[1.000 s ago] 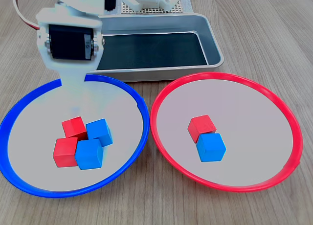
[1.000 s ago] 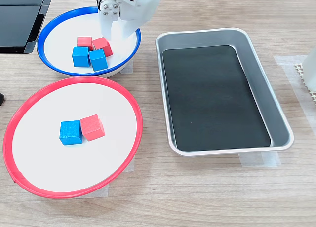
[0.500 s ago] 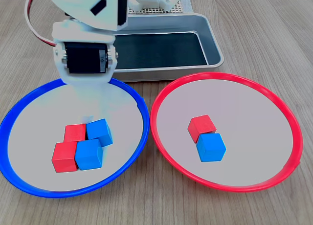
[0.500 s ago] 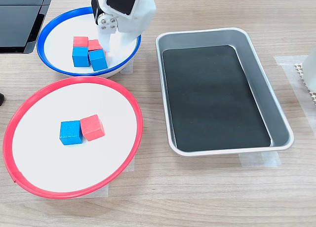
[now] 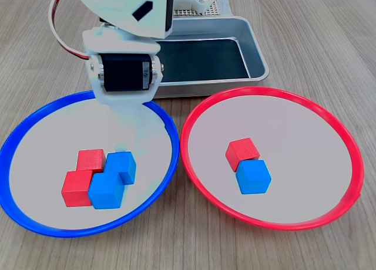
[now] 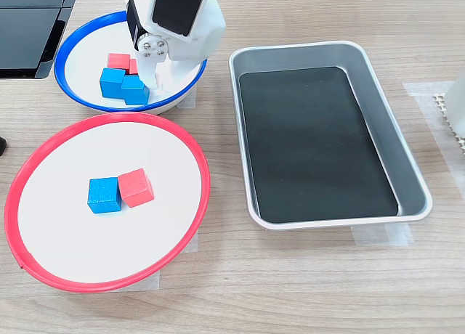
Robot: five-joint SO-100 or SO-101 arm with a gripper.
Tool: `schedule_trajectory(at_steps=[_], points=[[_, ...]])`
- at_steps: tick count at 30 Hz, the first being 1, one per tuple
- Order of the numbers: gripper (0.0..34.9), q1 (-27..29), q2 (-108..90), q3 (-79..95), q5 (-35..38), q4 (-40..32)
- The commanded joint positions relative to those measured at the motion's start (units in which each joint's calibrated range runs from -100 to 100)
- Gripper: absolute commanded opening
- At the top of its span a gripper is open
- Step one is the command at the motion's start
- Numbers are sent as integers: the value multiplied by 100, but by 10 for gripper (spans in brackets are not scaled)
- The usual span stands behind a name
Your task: Relocate any misplaced blocks to their matching dishes.
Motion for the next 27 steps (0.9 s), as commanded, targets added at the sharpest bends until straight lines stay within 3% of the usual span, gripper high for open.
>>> schedule_trajectory(at_steps=[1,16,18,21,27], points=[[4,-22,-182,-152,-15,-235],[4,138,91,-352,29,-697],[28,157,99,-343,49,-689],[92,185,99,-343,107,-515],[110,194,99,-343,127,-457]])
